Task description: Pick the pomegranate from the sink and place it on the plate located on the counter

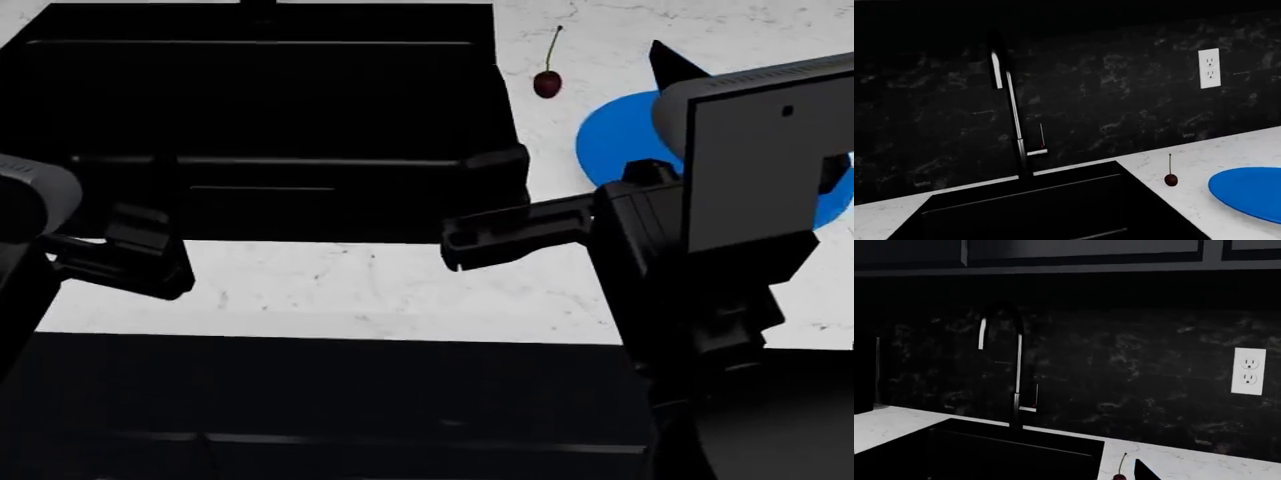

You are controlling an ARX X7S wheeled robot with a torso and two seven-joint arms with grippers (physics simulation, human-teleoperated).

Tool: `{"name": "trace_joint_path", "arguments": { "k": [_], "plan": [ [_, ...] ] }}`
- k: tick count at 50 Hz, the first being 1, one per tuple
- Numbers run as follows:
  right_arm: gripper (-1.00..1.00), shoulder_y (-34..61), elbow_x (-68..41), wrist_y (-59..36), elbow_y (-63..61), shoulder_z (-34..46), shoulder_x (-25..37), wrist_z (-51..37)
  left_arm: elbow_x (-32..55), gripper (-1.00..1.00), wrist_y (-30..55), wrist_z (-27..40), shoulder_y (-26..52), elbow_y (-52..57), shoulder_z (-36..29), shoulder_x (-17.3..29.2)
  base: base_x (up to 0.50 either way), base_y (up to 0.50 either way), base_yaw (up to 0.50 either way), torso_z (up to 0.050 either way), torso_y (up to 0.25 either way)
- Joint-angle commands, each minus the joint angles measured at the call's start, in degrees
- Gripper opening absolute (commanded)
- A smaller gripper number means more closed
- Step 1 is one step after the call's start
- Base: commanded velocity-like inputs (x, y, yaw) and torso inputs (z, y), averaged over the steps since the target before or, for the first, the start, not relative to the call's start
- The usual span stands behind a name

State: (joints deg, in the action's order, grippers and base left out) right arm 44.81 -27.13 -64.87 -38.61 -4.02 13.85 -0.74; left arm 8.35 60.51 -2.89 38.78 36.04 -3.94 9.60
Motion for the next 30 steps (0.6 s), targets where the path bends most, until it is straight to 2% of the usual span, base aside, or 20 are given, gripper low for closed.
{"name": "trace_joint_path", "arguments": {
  "k": [1,30],
  "plan": [
    [1.0,-0.1,-0.7,-0.1,-0.8,-1.0,0.2,-0.5,0.8,1.0,0.1,-0.1,-0.3,1.0,0.4,0.4,0.29,0.19,0.0,0.0,0.0],
    [1.0,-0.3,-2.9,-0.9,-2.3,-2.8,0.5,-1.2,1.7,1.0,0.3,0.7,0.1,1.1,-0.5,1.0,0.34,0.11,0.0,0.0,0.0]
  ]
}}
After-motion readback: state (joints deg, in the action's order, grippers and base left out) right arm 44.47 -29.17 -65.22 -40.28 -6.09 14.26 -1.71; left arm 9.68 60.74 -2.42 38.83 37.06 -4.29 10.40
